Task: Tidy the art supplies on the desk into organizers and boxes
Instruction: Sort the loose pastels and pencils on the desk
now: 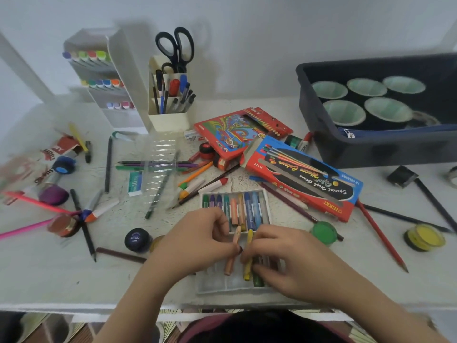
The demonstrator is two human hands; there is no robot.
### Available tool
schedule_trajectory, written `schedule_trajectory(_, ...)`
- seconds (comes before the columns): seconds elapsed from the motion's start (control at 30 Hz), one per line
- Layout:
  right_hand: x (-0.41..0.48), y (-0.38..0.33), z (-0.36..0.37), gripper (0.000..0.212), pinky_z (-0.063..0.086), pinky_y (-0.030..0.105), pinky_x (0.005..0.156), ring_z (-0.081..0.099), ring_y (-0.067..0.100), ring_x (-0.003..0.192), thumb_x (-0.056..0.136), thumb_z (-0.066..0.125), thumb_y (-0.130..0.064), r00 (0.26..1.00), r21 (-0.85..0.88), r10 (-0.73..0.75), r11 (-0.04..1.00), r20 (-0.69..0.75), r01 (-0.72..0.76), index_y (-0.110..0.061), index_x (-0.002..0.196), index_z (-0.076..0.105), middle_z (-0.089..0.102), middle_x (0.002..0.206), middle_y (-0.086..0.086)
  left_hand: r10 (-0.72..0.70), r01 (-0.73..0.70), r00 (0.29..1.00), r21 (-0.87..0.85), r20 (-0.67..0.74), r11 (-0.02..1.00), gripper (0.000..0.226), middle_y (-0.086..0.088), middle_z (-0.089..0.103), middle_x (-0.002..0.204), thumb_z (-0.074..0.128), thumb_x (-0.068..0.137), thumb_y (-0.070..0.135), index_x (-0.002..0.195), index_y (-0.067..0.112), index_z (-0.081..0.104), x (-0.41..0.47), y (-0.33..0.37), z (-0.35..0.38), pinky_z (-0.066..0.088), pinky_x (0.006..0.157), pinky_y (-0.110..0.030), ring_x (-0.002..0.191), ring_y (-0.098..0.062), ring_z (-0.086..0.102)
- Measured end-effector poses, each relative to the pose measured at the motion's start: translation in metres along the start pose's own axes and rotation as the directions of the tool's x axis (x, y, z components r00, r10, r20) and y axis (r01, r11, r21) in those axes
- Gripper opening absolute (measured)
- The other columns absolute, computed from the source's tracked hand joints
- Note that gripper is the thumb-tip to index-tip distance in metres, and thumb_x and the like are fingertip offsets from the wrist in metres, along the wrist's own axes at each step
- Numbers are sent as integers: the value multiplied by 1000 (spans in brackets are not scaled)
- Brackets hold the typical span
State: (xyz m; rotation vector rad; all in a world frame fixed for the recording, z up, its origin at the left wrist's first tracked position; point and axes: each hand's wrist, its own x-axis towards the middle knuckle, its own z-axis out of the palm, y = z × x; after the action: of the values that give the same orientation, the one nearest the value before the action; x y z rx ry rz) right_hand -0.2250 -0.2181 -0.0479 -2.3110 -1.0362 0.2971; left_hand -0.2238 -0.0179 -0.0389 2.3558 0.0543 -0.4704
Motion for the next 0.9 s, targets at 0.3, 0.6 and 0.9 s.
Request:
schedule_trajectory(0.3, 1, 0, 5, 26, 42, 16, 63, 51, -1, 78, 80, 56, -25, 999, 46, 31, 998, -16, -30, -37, 101, 65, 51, 88, -20, -17, 19, 1000, 59, -19, 998, 17, 3, 67, 67, 67, 82, 31, 78, 28, 51, -3, -1, 4, 36, 37, -13, 39, 2, 51)
schedule_trajectory(0.6, 3, 2, 12, 37, 46, 22, 73, 51, 0, 88, 83, 58, -50, 994, -13, 77, 997, -77, -78, -36, 117, 56, 51, 99, -22, -37, 37, 998, -2, 47, 999, 29, 6, 60, 64, 82, 65, 34, 74, 25, 55, -2, -5, -4, 45, 36, -21, 45, 1, 52)
schedule_trajectory(0.9, 3, 2, 13, 42, 44, 19, 66, 48, -1, 80, 81, 64, -49, 992, -40, 83, 995, -94, -87, -32, 120, 61, 48, 88, -22, -26, 21, 998, 92, 52, 996, 34, 7, 58, 61, 84, 62, 34, 74, 26, 53, 3, -4, 1, 31, 31, -13, 40, 4, 48)
